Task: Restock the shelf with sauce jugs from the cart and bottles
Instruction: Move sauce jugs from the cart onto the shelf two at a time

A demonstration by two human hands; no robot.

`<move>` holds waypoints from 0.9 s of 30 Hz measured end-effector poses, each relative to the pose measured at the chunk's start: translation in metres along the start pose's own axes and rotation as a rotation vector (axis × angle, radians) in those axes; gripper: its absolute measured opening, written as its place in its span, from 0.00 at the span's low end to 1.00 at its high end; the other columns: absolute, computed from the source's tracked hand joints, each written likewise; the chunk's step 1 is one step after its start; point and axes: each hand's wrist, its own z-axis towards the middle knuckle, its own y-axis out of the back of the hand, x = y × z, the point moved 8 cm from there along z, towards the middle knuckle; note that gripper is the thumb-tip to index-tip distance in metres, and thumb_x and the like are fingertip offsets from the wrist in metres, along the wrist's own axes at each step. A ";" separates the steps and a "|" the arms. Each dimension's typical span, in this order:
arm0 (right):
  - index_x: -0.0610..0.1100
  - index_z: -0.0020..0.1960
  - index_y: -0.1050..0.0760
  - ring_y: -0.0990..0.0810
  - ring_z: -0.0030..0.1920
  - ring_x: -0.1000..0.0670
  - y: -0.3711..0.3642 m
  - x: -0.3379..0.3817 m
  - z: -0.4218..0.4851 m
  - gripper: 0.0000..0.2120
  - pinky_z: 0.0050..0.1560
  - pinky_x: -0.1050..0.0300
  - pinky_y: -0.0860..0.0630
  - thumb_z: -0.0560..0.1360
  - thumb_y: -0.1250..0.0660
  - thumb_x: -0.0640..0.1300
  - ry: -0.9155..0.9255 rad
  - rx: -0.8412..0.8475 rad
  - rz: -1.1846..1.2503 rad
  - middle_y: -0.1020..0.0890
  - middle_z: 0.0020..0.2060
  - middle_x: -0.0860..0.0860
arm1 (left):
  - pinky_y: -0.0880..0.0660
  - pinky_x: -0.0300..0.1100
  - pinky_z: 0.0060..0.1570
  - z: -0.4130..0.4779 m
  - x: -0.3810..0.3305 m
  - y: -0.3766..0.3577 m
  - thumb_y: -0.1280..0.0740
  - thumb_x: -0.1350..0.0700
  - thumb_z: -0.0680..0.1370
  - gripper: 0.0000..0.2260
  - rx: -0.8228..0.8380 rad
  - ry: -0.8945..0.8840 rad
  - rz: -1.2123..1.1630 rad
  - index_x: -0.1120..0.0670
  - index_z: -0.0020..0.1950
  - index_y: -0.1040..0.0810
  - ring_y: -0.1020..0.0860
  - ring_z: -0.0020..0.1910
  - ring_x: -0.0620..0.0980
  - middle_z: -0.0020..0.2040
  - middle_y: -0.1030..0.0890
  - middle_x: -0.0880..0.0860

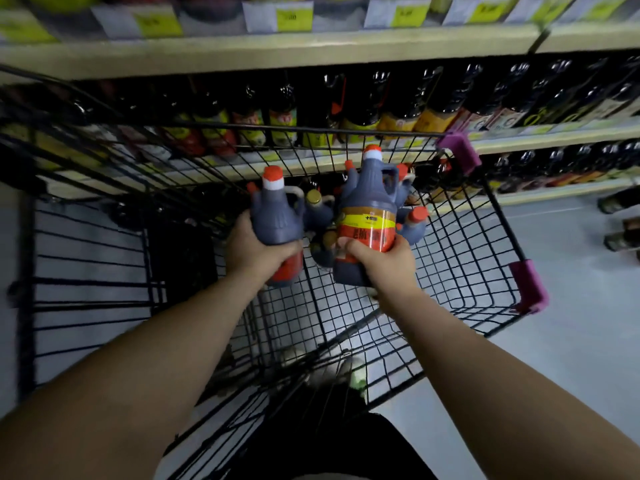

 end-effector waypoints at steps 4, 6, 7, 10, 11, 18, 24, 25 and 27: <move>0.42 0.50 0.23 0.17 0.38 0.47 0.012 0.021 -0.028 0.17 0.32 0.60 0.21 0.65 0.21 0.42 -0.033 -0.004 0.153 0.16 0.44 0.44 | 0.24 0.48 0.51 -0.024 -0.041 0.013 0.19 0.47 0.57 0.38 0.147 -0.056 -0.081 0.48 0.64 0.29 0.22 0.54 0.51 0.57 0.21 0.48; 0.41 0.51 0.23 0.16 0.41 0.43 0.021 0.027 -0.034 0.17 0.38 0.54 0.19 0.66 0.22 0.42 -0.063 0.004 0.244 0.16 0.47 0.40 | 0.25 0.44 0.47 -0.035 -0.059 0.011 0.20 0.54 0.63 0.31 0.235 -0.038 -0.164 0.49 0.63 0.28 0.21 0.50 0.50 0.54 0.21 0.48; 0.41 0.51 0.24 0.16 0.42 0.42 0.030 0.032 -0.039 0.17 0.38 0.52 0.19 0.66 0.22 0.43 -0.079 0.004 0.293 0.16 0.49 0.39 | 0.25 0.44 0.46 -0.043 -0.073 0.008 0.20 0.57 0.64 0.29 0.282 -0.045 -0.196 0.49 0.62 0.27 0.21 0.49 0.50 0.54 0.20 0.49; 0.41 0.56 0.26 0.16 0.41 0.42 0.052 0.039 -0.047 0.20 0.33 0.52 0.19 0.68 0.24 0.44 -0.126 0.026 0.386 0.16 0.48 0.41 | 0.22 0.47 0.47 -0.060 -0.099 -0.006 0.20 0.57 0.63 0.26 0.381 -0.047 -0.250 0.48 0.57 0.25 0.18 0.48 0.51 0.53 0.18 0.50; 0.42 0.57 0.26 0.16 0.40 0.43 0.061 0.040 -0.047 0.20 0.33 0.52 0.20 0.69 0.25 0.44 -0.125 0.035 0.414 0.16 0.48 0.41 | 0.21 0.48 0.47 -0.066 -0.106 -0.012 0.20 0.57 0.63 0.25 0.397 -0.039 -0.261 0.49 0.57 0.24 0.18 0.47 0.52 0.52 0.17 0.51; 0.41 0.63 0.27 0.16 0.44 0.42 0.154 0.042 -0.050 0.28 0.46 0.44 0.18 0.65 0.23 0.41 -0.045 0.099 0.488 0.16 0.51 0.41 | 0.20 0.53 0.48 -0.124 -0.158 -0.081 0.22 0.57 0.65 0.16 0.507 0.025 -0.302 0.55 0.51 0.20 0.17 0.43 0.57 0.46 0.16 0.59; 0.41 0.62 0.25 0.17 0.53 0.38 0.278 0.041 -0.041 0.34 0.56 0.41 0.21 0.57 0.22 0.42 0.053 0.120 0.466 0.16 0.52 0.41 | 0.20 0.47 0.42 -0.197 -0.219 -0.183 0.23 0.59 0.67 0.13 0.573 -0.061 -0.303 0.53 0.48 0.20 0.17 0.39 0.54 0.44 0.15 0.56; 0.41 0.62 0.25 0.17 0.54 0.38 0.296 0.041 -0.039 0.34 0.56 0.41 0.21 0.57 0.22 0.42 0.072 0.134 0.465 0.16 0.53 0.41 | 0.20 0.46 0.40 -0.208 -0.229 -0.197 0.23 0.59 0.67 0.13 0.583 -0.078 -0.306 0.53 0.49 0.20 0.17 0.38 0.53 0.44 0.15 0.56; 0.41 0.62 0.26 0.17 0.54 0.38 0.350 0.045 -0.034 0.32 0.55 0.43 0.20 0.58 0.23 0.39 0.141 0.142 0.448 0.16 0.53 0.40 | 0.21 0.43 0.35 -0.236 -0.254 -0.238 0.23 0.60 0.67 0.15 0.603 -0.111 -0.318 0.53 0.52 0.20 0.16 0.36 0.51 0.44 0.15 0.56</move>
